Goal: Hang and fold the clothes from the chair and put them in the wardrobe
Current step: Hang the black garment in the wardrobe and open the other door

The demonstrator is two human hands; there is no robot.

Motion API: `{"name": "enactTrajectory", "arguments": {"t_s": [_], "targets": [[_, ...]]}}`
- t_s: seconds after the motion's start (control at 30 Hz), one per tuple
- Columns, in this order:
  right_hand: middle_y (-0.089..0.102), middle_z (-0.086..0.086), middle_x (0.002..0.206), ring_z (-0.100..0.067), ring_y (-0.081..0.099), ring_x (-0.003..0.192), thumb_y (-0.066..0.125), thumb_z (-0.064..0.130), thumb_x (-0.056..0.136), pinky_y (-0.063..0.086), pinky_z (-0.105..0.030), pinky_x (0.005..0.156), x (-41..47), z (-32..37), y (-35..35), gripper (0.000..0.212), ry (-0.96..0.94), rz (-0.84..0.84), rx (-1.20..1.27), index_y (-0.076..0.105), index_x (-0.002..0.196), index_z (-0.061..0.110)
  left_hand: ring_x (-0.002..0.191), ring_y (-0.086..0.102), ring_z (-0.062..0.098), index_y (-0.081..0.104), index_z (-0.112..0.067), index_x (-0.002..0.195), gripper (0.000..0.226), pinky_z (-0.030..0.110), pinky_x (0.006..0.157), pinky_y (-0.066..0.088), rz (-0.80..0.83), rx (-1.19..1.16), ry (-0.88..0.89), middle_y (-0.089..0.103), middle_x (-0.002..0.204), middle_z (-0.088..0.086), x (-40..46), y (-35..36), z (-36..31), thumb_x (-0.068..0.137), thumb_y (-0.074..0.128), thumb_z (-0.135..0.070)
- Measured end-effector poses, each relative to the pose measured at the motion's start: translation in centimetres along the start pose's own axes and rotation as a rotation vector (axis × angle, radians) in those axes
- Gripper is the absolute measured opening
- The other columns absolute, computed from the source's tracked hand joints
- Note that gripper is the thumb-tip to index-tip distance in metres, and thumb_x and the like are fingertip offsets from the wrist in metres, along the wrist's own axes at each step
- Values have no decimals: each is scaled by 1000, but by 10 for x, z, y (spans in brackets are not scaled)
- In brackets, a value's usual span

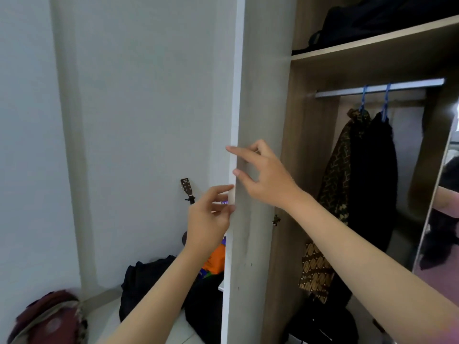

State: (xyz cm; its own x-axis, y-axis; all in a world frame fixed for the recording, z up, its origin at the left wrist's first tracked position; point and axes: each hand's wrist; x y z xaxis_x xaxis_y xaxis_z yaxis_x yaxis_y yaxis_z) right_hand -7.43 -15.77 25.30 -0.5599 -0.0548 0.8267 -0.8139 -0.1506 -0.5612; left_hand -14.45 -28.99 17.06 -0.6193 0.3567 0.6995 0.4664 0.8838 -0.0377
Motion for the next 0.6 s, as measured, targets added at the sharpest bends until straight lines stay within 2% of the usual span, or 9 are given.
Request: {"name": "enactTrajectory", "arguments": {"t_s": [0.07,0.17,0.27,0.33,0.43,0.5,0.6], "targets": [[41,1,96,-15,49,85,63,30,87,54,-32,78,-14,-7,-18,47,2,-70,10,53,133,27,75,65,5,66,-36,99,39,12,69,50,54,-20,25,65,88,-8,-7,18,-3,82,68,-1],[48,0,96,-13,52,87,67,30,85,54,-26,80,-38,-22,-52,45,11,-136,-13,57,129,22,80,67,10,67,-29,103,29,23,77,55,178,-63,78,67,98,-8,-15,50,-5,83,69,-8],[53,-5,98,-15,55,89,68,27,86,53,-23,81,-66,-38,-89,46,40,-151,-96,56,130,20,87,67,8,65,-27,104,28,18,79,53,265,-139,147,67,107,-7,-23,89,-8,82,71,-11],[54,-4,101,-14,55,92,68,26,86,50,-17,82,-83,-49,-113,47,95,-158,-172,56,131,21,91,65,6,62,-30,105,32,15,78,52,312,-178,199,64,110,-8,-27,116,-11,81,72,-10],[52,-3,102,-13,53,92,68,29,85,47,-14,83,-106,-68,-145,48,164,-174,-303,55,132,23,101,61,10,60,-30,119,43,23,84,54,402,-186,305,56,119,-10,-33,158,-7,81,72,-11],[51,-5,100,-13,51,91,71,28,84,44,-13,85,-118,-81,-164,50,202,-185,-376,56,131,23,113,54,10,54,-34,128,54,26,93,50,457,-150,387,50,127,-12,-35,185,0,81,72,-13],[50,-6,106,-11,47,95,72,30,82,36,-7,87,-130,-100,-189,49,265,-209,-516,58,129,26,120,46,8,43,-36,137,66,16,100,38,518,-15,504,42,140,-9,-31,226,9,80,73,-18]]}}
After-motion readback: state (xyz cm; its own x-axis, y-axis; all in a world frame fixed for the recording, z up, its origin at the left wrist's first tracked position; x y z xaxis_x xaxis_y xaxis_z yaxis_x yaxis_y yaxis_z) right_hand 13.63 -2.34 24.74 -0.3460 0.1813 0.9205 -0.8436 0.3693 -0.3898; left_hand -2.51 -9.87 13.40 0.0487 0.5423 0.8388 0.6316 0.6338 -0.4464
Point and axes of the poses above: each hand's wrist, its own x-axis towards the middle knuckle, its own y-axis out of the palm, z = x × y
